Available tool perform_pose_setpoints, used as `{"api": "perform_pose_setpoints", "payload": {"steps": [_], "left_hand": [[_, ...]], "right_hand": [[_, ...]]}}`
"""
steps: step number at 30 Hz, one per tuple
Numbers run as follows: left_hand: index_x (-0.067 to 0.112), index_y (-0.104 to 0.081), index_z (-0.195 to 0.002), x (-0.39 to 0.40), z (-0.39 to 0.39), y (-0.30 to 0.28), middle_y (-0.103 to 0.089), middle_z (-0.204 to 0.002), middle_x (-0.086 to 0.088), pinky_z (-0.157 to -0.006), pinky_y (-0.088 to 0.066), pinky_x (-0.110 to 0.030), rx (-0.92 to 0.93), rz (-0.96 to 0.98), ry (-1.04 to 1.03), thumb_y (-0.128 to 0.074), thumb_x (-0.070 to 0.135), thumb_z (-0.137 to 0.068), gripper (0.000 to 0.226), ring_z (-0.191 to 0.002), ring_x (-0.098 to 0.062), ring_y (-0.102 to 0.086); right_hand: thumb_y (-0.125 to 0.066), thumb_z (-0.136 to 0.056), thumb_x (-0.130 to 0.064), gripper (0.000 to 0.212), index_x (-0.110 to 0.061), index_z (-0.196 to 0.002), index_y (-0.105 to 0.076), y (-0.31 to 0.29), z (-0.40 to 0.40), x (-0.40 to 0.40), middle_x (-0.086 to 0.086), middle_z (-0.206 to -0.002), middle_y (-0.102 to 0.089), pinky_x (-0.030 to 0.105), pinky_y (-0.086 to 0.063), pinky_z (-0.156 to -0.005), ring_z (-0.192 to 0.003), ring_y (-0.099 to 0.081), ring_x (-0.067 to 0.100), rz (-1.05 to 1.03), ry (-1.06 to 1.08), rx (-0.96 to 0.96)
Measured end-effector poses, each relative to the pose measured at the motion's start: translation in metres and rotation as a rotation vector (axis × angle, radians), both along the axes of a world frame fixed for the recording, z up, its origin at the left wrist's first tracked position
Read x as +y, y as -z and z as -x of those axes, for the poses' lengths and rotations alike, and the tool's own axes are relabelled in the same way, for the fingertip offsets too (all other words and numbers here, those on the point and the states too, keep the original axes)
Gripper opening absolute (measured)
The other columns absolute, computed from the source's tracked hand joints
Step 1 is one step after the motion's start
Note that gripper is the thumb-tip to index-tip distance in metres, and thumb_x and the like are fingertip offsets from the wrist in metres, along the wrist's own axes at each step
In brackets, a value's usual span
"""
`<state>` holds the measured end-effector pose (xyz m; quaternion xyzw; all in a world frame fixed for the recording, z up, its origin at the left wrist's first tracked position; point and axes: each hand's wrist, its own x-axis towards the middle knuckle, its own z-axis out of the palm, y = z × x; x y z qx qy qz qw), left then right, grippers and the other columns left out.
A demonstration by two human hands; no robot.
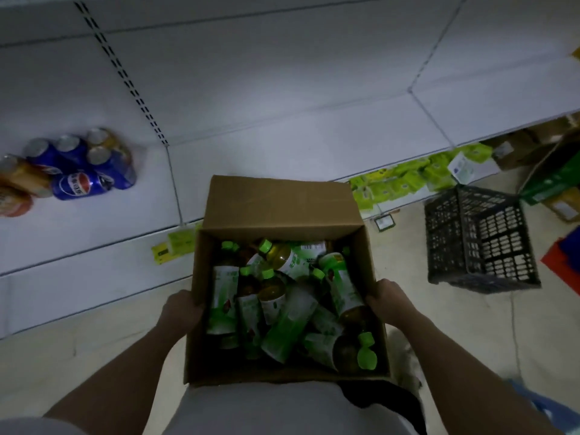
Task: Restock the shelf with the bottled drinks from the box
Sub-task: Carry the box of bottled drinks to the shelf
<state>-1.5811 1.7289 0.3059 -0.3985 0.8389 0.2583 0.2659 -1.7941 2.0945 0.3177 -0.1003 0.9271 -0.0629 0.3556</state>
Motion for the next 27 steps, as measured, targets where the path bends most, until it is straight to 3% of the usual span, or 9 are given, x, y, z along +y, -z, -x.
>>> {"api": "perform_pose_setpoints", "payload": {"steps": [3,5,8,10,13,17,20,22,27], "left_hand": [[-0.004,-0.067,-0.088,0.034,-0.004,0.0,-0.068,-0.098,-0.024,-0.074,-0.046,-0.035,-0.047,0.007,-0.132,-0.057,0.024,-0.09,0.03,-0.097,-0.038,-0.064],[-0.002,-0.064,-0.079,0.066,-0.006,-0.002,-0.068,-0.094,-0.024,-0.069,-0.042,-0.032,-0.067,0.018,-0.217,-0.056,0.023,-0.09,0.028,-0.095,-0.039,-0.064],[-0.005,-0.066,-0.091,0.13,-0.013,0.0,-0.068,-0.097,-0.021,-0.067,-0.039,-0.029,-0.105,0.05,-0.369,-0.054,0.023,-0.092,0.03,-0.095,-0.037,-0.065],[-0.003,-0.068,-0.09,0.177,-0.013,0.001,-0.07,-0.094,-0.02,-0.065,-0.038,-0.027,-0.128,0.032,-0.453,-0.055,0.024,-0.092,0.03,-0.091,-0.035,-0.067],[0.007,-0.064,-0.075,0.215,-0.007,0.012,-0.069,-0.084,-0.015,-0.062,-0.037,-0.024,-0.173,-0.015,-0.512,-0.057,0.025,-0.091,0.025,-0.082,-0.03,-0.067],[0.004,-0.064,-0.078,0.207,0.008,0.049,-0.067,-0.092,-0.017,-0.066,-0.035,-0.025,-0.227,-0.049,-0.478,-0.057,0.027,-0.09,0.027,-0.081,-0.026,-0.06],[0.015,-0.047,-0.054,0.187,0.02,0.083,-0.054,-0.065,-0.001,-0.057,-0.035,-0.022,-0.24,-0.085,-0.428,-0.058,0.025,-0.09,0.038,-0.066,-0.018,-0.055],[0.018,-0.041,-0.052,0.172,0.028,0.109,-0.045,-0.057,0.005,-0.048,-0.032,-0.019,-0.216,-0.097,-0.408,-0.058,0.023,-0.09,0.042,-0.056,-0.011,-0.049],[0.012,-0.05,-0.056,0.139,0.046,0.206,-0.055,-0.067,-0.006,-0.048,-0.035,-0.023,-0.17,-0.132,-0.44,-0.058,0.022,-0.087,0.034,-0.061,-0.019,-0.053]], "right_hand": [[-0.056,-0.088,-0.022,0.03,0.006,-0.098,-0.062,0.016,0.039,0.002,0.021,-0.099,-0.062,0.026,-0.033,-0.067,-0.089,-0.06,0.031,0.049,-0.115,-0.035],[-0.057,-0.087,-0.022,0.023,0.001,-0.081,-0.059,0.03,0.065,0.007,0.017,-0.084,-0.06,0.026,-0.034,-0.064,-0.084,-0.061,0.033,0.069,-0.198,-0.078],[-0.05,-0.083,-0.028,0.035,-0.017,-0.054,-0.034,0.047,0.099,0.02,-0.001,-0.06,-0.039,0.024,-0.028,-0.049,-0.069,-0.05,0.025,0.129,-0.339,-0.142],[-0.04,-0.074,-0.034,0.027,-0.021,-0.053,-0.027,0.054,0.113,0.035,-0.006,-0.059,-0.033,0.016,-0.02,-0.046,-0.068,-0.044,0.021,0.143,-0.416,-0.186],[-0.047,-0.082,-0.03,0.03,-0.012,-0.06,-0.038,0.078,0.126,0.061,0.001,-0.066,-0.044,0.019,-0.024,-0.048,-0.068,-0.046,0.018,0.119,-0.448,-0.254],[-0.055,-0.087,-0.016,0.041,-0.019,-0.055,-0.029,0.115,0.134,0.074,-0.003,-0.059,-0.038,0.018,-0.025,-0.047,-0.055,-0.041,0.011,0.103,-0.412,-0.294],[-0.055,-0.088,-0.012,0.042,-0.018,-0.054,-0.031,0.136,0.134,0.071,-0.003,-0.06,-0.041,0.019,-0.027,-0.047,-0.054,-0.038,0.006,0.077,-0.343,-0.287],[-0.056,-0.088,-0.011,0.042,-0.017,-0.052,-0.034,0.154,0.134,0.067,-0.002,-0.058,-0.043,0.02,-0.028,-0.046,-0.053,-0.041,0.007,0.06,-0.31,-0.284],[-0.055,-0.088,-0.011,0.042,-0.014,-0.051,-0.035,0.226,0.136,0.056,0.003,-0.06,-0.041,0.023,-0.028,-0.047,-0.061,-0.046,0.019,0.012,-0.225,-0.238]]}}
